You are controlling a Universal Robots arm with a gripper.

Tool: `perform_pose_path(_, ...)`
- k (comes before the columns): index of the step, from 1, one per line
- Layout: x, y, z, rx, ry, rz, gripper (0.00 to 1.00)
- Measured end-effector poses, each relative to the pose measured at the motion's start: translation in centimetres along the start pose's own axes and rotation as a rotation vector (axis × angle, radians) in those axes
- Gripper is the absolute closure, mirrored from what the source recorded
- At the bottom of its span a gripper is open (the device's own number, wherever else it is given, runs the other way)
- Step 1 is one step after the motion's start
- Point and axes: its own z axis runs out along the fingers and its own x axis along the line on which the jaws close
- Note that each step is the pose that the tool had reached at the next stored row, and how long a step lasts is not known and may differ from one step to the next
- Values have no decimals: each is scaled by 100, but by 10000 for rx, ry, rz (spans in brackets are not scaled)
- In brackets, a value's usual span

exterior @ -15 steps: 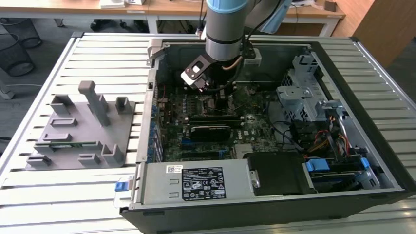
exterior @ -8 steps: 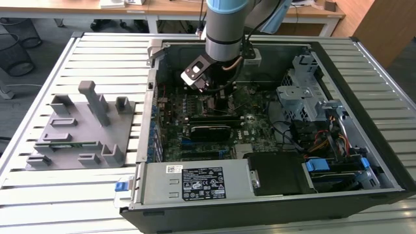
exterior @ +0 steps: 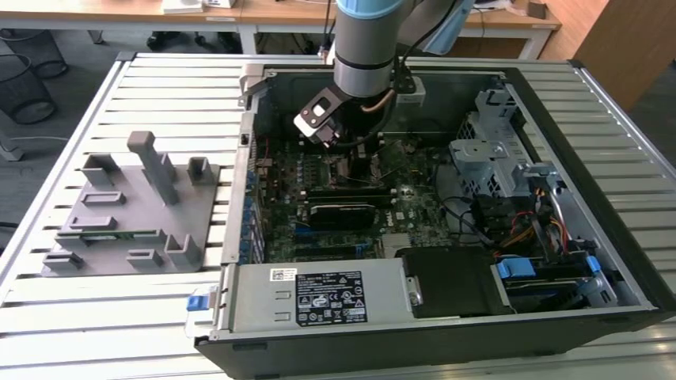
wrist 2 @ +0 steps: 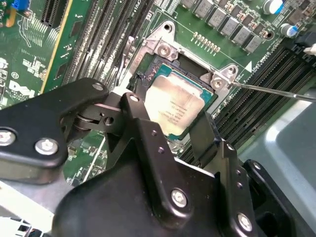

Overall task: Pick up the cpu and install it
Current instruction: 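Place the cpu into insertion slot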

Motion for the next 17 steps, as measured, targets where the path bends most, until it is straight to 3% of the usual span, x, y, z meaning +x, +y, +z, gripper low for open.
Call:
perform_pose_path(2, 0, 0, 0, -1, 2, 0, 38)
perform_pose_path(4, -5, 0, -2, 2, -2, -1, 46)
perform_pose_path(6, -9, 0, -1, 0, 0, 0, 47)
perform_pose_path(17, -9, 4, -1, -2, -16, 222, 47)
